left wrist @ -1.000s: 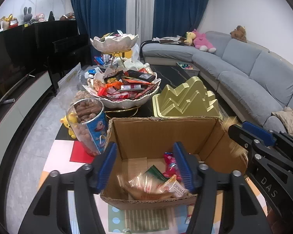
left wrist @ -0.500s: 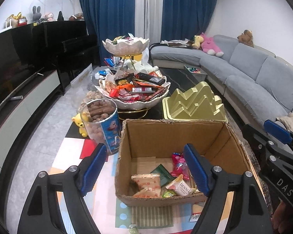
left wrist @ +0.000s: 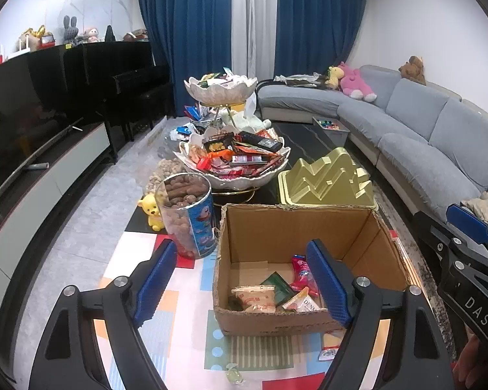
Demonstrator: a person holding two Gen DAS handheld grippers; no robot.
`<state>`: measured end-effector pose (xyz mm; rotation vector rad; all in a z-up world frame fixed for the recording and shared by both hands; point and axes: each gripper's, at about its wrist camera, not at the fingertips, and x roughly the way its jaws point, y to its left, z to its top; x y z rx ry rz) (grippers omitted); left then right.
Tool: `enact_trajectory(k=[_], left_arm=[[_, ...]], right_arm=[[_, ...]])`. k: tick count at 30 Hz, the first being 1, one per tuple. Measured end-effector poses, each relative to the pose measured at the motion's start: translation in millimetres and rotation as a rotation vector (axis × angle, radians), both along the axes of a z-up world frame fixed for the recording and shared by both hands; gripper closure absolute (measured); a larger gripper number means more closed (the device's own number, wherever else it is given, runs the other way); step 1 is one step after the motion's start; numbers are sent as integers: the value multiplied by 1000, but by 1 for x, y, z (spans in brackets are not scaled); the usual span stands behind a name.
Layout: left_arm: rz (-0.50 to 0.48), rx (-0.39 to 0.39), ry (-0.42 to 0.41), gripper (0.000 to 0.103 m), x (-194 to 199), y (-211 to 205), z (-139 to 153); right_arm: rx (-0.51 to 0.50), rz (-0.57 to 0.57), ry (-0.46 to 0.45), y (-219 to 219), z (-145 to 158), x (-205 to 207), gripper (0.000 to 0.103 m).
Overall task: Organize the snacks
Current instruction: 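Withdraw both tools from the box toward the last snacks on the rug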
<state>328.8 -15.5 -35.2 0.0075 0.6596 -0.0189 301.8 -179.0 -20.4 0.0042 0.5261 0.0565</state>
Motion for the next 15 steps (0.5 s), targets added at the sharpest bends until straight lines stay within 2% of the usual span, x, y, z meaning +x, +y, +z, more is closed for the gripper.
enact_trajectory(k=[1, 3, 5, 15], left_arm=[[2, 1, -2, 18, -1, 0, 1], [7, 3, -8, 17, -5, 1, 3], [10, 5, -12, 15, -9, 1, 4], [50, 18, -16, 7, -29, 7, 2]], right_arm=[[0, -1, -1, 0, 1, -2, 42], [0, -6, -8, -1, 3, -5, 33], [-1, -12, -18, -1, 5, -10, 29], [-4, -22, -23, 0, 5, -29, 26]])
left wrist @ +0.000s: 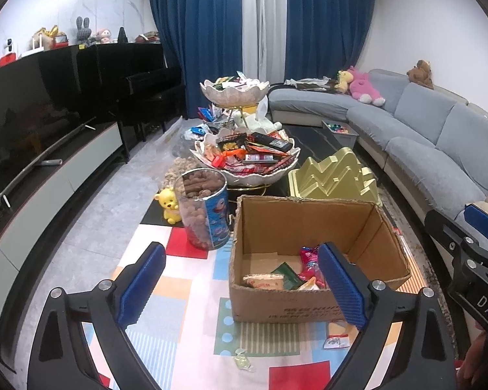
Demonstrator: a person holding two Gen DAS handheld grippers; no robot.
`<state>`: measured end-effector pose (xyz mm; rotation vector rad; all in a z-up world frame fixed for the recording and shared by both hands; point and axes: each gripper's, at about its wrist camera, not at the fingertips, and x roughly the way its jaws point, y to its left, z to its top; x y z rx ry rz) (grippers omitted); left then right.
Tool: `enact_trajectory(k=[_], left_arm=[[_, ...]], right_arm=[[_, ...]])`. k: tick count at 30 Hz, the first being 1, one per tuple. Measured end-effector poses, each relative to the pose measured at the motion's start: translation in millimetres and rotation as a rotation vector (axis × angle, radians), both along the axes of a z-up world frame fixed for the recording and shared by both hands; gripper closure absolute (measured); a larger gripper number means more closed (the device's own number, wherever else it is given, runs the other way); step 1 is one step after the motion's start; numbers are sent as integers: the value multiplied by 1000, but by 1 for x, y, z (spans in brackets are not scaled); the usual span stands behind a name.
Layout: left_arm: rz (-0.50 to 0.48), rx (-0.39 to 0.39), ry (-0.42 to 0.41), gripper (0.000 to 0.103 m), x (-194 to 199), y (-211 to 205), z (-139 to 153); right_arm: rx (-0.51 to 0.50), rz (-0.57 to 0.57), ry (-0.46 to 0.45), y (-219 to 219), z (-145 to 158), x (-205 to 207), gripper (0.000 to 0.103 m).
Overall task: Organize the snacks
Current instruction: 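Withdraw both tools from the box toward the last snacks on the rug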
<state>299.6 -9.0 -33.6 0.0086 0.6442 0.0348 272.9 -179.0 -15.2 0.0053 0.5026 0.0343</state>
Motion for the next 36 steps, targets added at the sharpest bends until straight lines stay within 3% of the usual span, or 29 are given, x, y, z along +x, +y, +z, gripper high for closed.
enact_trajectory(k=[14, 36], left_arm=[[-7, -10, 3, 7, -22, 2, -11], [29, -54, 60, 7, -44, 7, -52]], right_arm=[[-7, 22, 10, 4, -13, -16, 26], [-19, 31, 51, 6, -51, -32, 26]])
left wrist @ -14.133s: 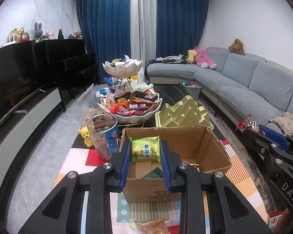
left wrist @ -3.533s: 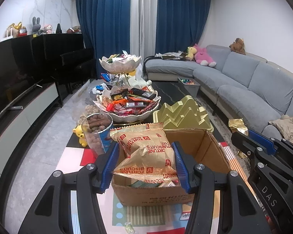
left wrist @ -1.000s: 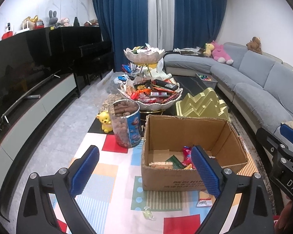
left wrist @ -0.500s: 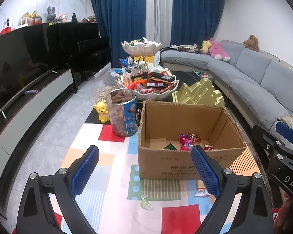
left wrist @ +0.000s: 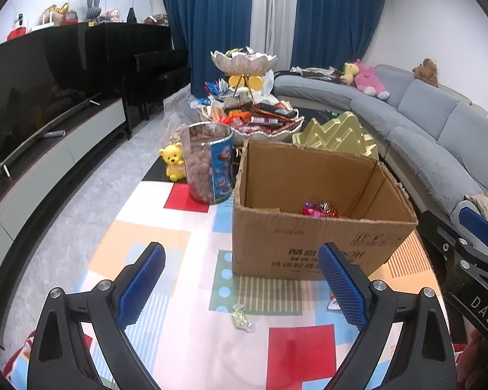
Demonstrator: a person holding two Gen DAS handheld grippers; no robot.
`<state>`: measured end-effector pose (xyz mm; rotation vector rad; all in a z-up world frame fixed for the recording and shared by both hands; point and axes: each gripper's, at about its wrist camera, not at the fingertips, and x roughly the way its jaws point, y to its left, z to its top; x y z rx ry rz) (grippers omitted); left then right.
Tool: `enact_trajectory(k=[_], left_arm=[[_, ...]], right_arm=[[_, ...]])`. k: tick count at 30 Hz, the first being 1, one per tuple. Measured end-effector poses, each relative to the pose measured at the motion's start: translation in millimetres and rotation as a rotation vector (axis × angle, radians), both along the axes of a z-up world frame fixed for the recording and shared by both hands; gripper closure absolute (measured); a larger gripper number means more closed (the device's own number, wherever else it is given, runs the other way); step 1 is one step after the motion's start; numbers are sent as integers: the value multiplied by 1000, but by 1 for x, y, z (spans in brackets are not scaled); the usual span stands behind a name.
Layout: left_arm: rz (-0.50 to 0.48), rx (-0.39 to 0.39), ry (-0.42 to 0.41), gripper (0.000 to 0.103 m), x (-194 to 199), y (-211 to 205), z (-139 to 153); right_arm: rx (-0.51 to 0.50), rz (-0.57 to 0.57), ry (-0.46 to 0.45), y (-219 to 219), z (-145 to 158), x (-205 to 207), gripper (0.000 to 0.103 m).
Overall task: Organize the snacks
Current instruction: 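Withdraw both tools from the box toward the last snacks on the rug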
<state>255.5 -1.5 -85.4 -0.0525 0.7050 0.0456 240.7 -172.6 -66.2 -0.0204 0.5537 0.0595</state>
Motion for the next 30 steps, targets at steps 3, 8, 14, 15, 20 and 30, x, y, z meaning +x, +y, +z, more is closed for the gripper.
enact_trajectory(k=[3, 8, 14, 15, 20, 30], left_arm=[[8, -14, 3, 7, -2, 2, -5], [18, -20, 14, 7, -2, 3, -15], [26, -10, 31, 7, -5, 3, -33], [29, -10, 35, 7, -5, 3, -37], [56, 6, 32, 7, -7, 5, -50], [76, 17, 69, 7, -2, 5, -83]], right_arm=[[-2, 0, 9, 0, -7, -2, 26], [-1, 2, 26, 1, -18, -3, 26], [-1, 11, 44, 2, -35, -4, 26], [-2, 12, 46, 3, -38, -4, 26], [-14, 23, 64, 7, -54, -2, 26], [-13, 24, 110, 10, -86, 5, 26]])
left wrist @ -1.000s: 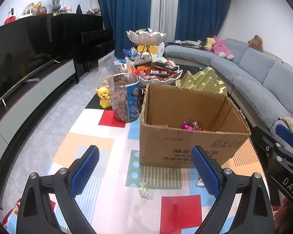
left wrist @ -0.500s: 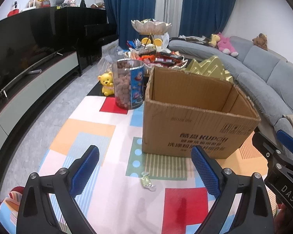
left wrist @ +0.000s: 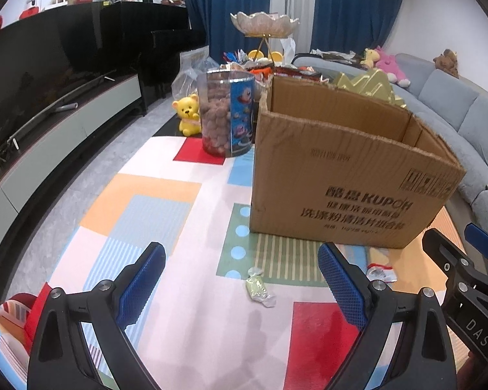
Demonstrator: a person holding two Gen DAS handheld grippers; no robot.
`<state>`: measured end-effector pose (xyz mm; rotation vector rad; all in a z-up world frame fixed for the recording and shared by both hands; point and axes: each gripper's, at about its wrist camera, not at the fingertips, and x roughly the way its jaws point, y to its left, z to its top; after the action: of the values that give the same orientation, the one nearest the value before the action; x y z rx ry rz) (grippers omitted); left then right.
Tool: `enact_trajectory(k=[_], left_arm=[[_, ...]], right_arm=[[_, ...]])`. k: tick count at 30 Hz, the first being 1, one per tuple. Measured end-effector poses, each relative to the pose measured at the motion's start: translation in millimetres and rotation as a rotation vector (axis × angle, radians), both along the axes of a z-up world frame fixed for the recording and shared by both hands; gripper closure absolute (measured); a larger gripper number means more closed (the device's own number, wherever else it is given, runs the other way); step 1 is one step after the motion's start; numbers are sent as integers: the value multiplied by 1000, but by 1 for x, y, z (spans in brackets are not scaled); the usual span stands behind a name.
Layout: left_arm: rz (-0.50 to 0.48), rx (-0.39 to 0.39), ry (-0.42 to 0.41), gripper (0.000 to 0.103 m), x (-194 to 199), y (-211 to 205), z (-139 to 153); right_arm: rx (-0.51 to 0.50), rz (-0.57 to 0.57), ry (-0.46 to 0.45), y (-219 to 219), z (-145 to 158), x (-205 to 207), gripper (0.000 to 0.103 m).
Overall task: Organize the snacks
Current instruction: 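Withdraw both tools from the box toward the last snacks on the rug, then grasp the small green candy with the left tool while the right tool grasps the white-and-red packet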
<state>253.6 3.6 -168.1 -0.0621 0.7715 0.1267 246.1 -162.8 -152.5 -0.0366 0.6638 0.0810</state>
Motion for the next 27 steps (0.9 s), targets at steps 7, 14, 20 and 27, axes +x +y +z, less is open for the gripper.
enact_trajectory(k=[7, 14, 20, 27], left_arm=[[1, 20, 40, 11, 6, -4, -21], [24, 41, 65, 16, 10, -3, -35], [29, 27, 94, 19, 14, -3, -49], [48, 4, 119, 22, 20, 2, -61]], right_arm=[[-6, -7, 41, 0, -22, 9, 26], [-8, -14, 78, 4, -42, 21, 26], [-18, -16, 106, 9, -55, 29, 26], [-17, -25, 146, 13, -73, 41, 28]])
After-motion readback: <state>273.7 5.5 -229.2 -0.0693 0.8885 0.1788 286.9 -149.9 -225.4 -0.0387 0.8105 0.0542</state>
